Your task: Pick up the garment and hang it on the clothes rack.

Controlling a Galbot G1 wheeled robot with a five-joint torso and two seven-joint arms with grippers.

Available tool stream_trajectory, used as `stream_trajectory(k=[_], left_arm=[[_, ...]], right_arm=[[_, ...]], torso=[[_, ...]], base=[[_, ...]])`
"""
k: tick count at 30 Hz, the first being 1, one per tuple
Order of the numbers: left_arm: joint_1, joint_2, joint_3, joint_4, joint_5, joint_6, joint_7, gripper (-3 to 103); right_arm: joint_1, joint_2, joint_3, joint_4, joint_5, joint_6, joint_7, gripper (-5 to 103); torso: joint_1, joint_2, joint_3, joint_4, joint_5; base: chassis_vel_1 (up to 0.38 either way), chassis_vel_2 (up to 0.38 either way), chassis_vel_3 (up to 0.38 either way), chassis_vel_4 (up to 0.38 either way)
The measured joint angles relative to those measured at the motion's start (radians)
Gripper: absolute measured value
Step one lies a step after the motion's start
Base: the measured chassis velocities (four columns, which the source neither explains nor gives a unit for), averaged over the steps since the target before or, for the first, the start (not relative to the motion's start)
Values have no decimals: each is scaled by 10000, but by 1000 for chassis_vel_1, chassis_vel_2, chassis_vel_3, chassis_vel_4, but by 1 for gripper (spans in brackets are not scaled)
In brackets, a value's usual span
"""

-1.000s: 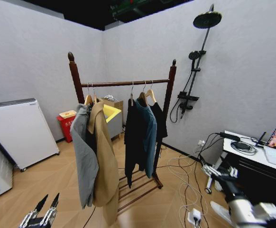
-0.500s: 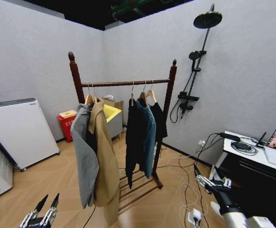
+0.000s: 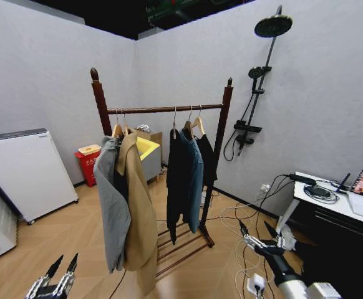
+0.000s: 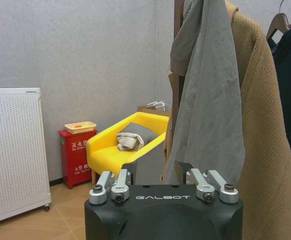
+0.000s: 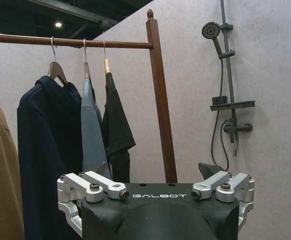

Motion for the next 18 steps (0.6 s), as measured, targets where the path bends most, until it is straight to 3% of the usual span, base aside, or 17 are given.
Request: stream_trajectory(k=[18], left_arm=[[0, 0, 0, 0, 0, 0, -2, 46]], right_arm=[[19, -4, 11, -22, 11, -2, -5, 100]], torso=[[-1, 0, 0, 0, 0]], base=[[-21, -23, -26, -29]])
